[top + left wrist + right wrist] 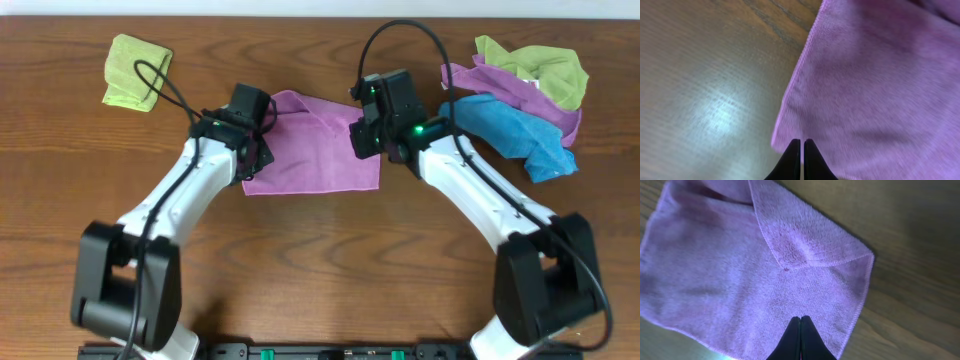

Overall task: Fold the cloth
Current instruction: 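Lower the stretched cloth flat onto the table with both grippers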

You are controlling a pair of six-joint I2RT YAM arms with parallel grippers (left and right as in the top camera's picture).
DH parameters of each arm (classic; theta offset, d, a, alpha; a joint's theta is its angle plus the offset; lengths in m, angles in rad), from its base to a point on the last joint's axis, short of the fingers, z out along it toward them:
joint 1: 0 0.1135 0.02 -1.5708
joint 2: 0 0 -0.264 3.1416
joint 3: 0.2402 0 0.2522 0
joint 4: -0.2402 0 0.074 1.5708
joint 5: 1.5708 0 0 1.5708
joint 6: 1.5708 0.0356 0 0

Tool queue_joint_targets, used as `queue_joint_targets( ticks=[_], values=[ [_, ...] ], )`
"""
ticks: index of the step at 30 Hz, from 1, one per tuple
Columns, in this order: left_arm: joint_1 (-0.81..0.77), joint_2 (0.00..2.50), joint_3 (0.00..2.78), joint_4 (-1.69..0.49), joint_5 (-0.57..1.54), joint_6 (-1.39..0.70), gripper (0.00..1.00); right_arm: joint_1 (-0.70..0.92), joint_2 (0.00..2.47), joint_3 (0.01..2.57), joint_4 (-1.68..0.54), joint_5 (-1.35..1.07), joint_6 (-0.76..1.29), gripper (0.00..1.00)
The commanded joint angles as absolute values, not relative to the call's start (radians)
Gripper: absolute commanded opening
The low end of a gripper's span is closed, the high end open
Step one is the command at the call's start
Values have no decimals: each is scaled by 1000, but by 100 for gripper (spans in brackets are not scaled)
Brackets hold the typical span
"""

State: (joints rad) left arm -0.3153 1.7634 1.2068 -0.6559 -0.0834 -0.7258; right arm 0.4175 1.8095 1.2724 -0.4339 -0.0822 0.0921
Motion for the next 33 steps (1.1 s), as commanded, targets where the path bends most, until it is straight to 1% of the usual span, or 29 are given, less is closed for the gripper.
queue_joint_targets(
  ticks=[1, 9, 22, 28, 33],
  values=[
    [-315, 1805, 1213, -645, -122, -753, 6, 424, 1860, 1265, -431, -86, 113, 1],
    [-314, 1904, 1213, -621, -77, -767, 6, 420, 1911, 1254, -475, -86, 130, 1],
    [-315, 1958, 1213, -653, -25, -767, 6, 418, 1959, 1168, -476, -113, 135, 1],
    [-315, 1958, 1213, -722, -21, -767, 6, 421, 1982, 1142, -490, -151, 154, 1],
    [-315, 1957, 1213, -844, 43, -767, 6, 429, 1974, 1142, -605, -185, 191, 1]
  ],
)
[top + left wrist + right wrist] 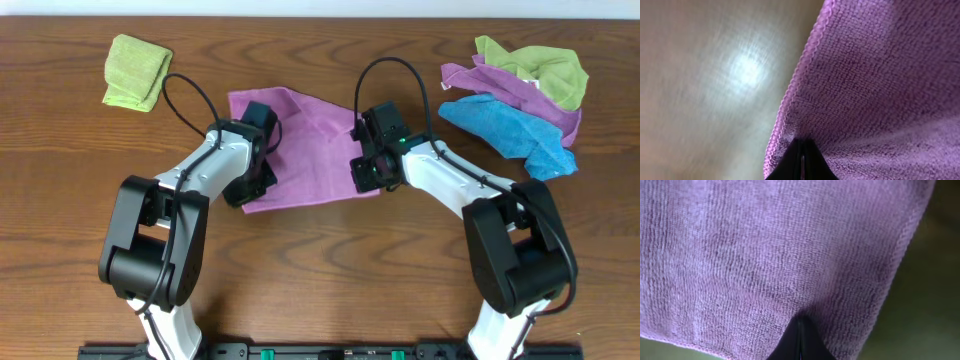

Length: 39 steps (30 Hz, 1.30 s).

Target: Fold the cloth

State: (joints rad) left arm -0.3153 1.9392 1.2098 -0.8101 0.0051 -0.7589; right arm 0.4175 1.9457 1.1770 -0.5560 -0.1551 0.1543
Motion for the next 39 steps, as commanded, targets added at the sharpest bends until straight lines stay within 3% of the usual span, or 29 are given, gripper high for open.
queue_joint_targets(
  ticks=[1, 12, 18, 19, 20, 22, 24, 26, 31, 34, 39],
  values=[
    [-315, 1954, 1213, -875, 45, -767, 6, 437, 1968, 1142, -630, -184, 192, 1],
    [-315, 1880, 1213, -1067, 14, -763, 6, 593, 1834, 1142, -820, -78, 321, 1],
    [-300, 1720, 1213, -1068, 15, -767, 6, 601, 1667, 1145, -749, -21, 252, 2],
    [-295, 1687, 1213, -1069, 16, -767, 6, 602, 1642, 1145, -715, 8, 218, 11],
    [-290, 1649, 1213, -1070, 22, -767, 6, 606, 1627, 1145, -671, 42, 176, 29],
    [-273, 1538, 1213, -1078, 70, -762, 6, 609, 1648, 1145, -538, 57, 36, 45],
    [-255, 1452, 1213, -1090, 107, -736, 6, 602, 1692, 1145, -474, 70, -11, 45],
    [-239, 1362, 1213, -1112, 144, -715, 6, 602, 1747, 1145, -418, 72, -54, 38],
    [-234, 1163, 1213, -1194, 230, -691, 25, 622, 1847, 1145, -344, 89, -100, 39],
    [-234, 1069, 1213, -1214, 229, -691, 50, 633, 1871, 1145, -331, 91, -114, 40],
    [-234, 987, 1213, -1244, 228, -691, 53, 650, 1889, 1145, -289, 90, -115, 43]
  ],
)
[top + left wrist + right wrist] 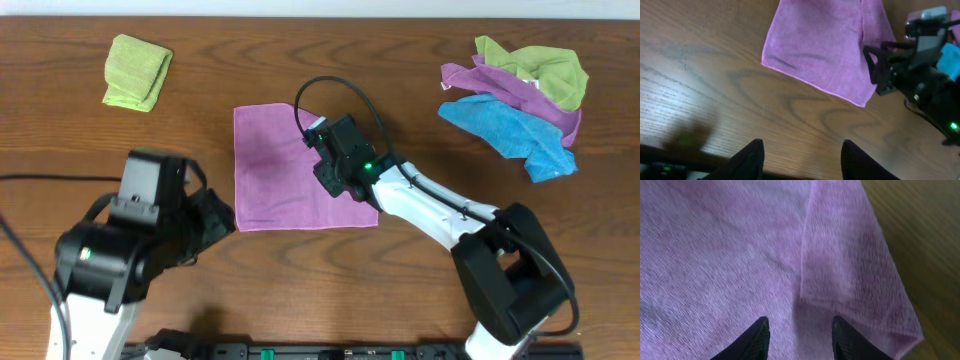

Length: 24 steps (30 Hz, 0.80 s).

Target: Fold the cloth

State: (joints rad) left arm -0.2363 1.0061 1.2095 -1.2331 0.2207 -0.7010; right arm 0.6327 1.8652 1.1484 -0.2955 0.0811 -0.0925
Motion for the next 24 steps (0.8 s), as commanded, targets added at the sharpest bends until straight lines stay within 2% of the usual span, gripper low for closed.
queue_joint_targets(
  ticks=[1, 5, 13, 24],
  values=[
    [-234, 981, 1213, -1251, 224, -691, 54, 657, 1895, 1145, -283, 90, -117, 43],
    [-234, 978, 1213, -1261, 227, -691, 55, 675, 1924, 1145, -260, 133, -129, 46],
    [-234, 978, 1213, -1260, 226, -692, 55, 673, 1966, 1145, -210, 220, -133, 42],
    [-234, 978, 1213, -1257, 226, -692, 55, 634, 1982, 1145, -181, 221, -132, 37]
  ],
)
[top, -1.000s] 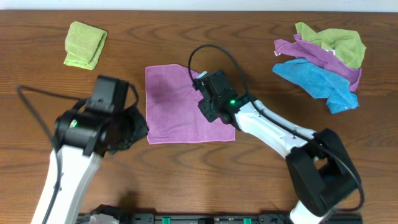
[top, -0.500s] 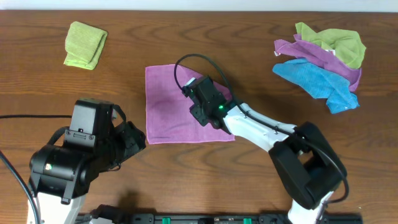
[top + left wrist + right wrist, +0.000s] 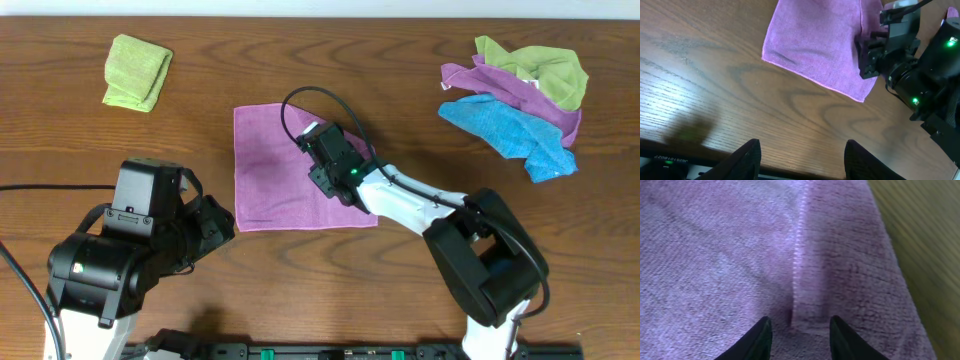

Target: Fold the cloth

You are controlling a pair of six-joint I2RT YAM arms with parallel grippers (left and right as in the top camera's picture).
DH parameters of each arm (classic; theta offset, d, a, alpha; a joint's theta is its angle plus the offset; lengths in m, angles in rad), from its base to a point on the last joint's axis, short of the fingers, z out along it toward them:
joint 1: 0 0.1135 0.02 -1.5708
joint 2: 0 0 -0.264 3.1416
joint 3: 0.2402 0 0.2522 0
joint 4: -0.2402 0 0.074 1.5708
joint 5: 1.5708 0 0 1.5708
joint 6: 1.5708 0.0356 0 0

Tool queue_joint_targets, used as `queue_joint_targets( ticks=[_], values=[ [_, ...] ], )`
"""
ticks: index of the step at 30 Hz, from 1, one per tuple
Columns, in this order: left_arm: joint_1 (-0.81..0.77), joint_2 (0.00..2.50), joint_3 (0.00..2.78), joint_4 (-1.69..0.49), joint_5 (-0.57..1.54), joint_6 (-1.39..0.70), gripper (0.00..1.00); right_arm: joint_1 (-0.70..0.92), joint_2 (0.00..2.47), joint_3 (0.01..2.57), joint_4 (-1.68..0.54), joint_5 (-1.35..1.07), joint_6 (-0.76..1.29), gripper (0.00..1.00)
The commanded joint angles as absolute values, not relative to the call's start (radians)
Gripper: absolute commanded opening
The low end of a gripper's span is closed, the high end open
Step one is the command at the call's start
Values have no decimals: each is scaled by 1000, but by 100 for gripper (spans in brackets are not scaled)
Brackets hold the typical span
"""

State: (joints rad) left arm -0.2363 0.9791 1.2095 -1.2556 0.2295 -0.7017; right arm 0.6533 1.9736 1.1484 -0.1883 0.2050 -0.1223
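Note:
The purple cloth (image 3: 270, 165) lies flat on the wooden table, its right strip folded over onto itself. My right gripper (image 3: 322, 182) is open low over the cloth's right part, straddling the hemmed edge of the folded strip (image 3: 799, 280). The right gripper (image 3: 797, 340) holds nothing. My left gripper (image 3: 215, 225) is pulled back near the front left of the table, open and empty; in the left wrist view the left gripper (image 3: 802, 160) looks toward the cloth (image 3: 815, 45) and the right arm (image 3: 910, 65).
A folded green cloth (image 3: 135, 70) lies at the back left. A heap of green, purple and blue cloths (image 3: 525, 95) sits at the back right. The table's front edge (image 3: 715, 157) runs under the left gripper.
My right gripper has shifted slightly left and closer over the folded strip's edge, still open. The left arm has barely moved. The cloth lies unchanged.
Both grippers were shut on the cloth's near corners while its far right corner lay folded over. Then they still pinched the near edge with the cloth pulled flatter. Later both had let go, the left arm drawn back, the right open over a folded right strip, where it remains.

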Motion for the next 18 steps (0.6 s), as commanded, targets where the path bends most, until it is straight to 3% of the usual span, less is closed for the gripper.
queue_joint_targets(
  ticks=[1, 6, 7, 10, 13, 15, 18],
  values=[
    [-234, 978, 1213, -1256, 226, -692, 55, 628, 1982, 1145, -175, 221, -132, 36],
    [-234, 978, 1213, -1252, 226, -692, 55, 612, 1982, 1145, -159, 220, -132, 31],
    [-234, 978, 1213, -1249, 226, -692, 55, 612, 1982, 1145, -156, 219, -133, 25],
    [-234, 979, 1213, -1244, 225, -692, 55, 612, 1982, 1145, -146, 210, -132, 24],
    [-234, 980, 1213, -1245, 221, -692, 55, 609, 1982, 1145, -134, 212, -132, 16],
    [-234, 980, 1213, -1245, 221, -692, 55, 601, 1982, 1145, -125, 211, -131, 5],
    [-234, 980, 1213, -1245, 217, -691, 55, 590, 1982, 1145, -136, 204, -128, 2]
  ],
)
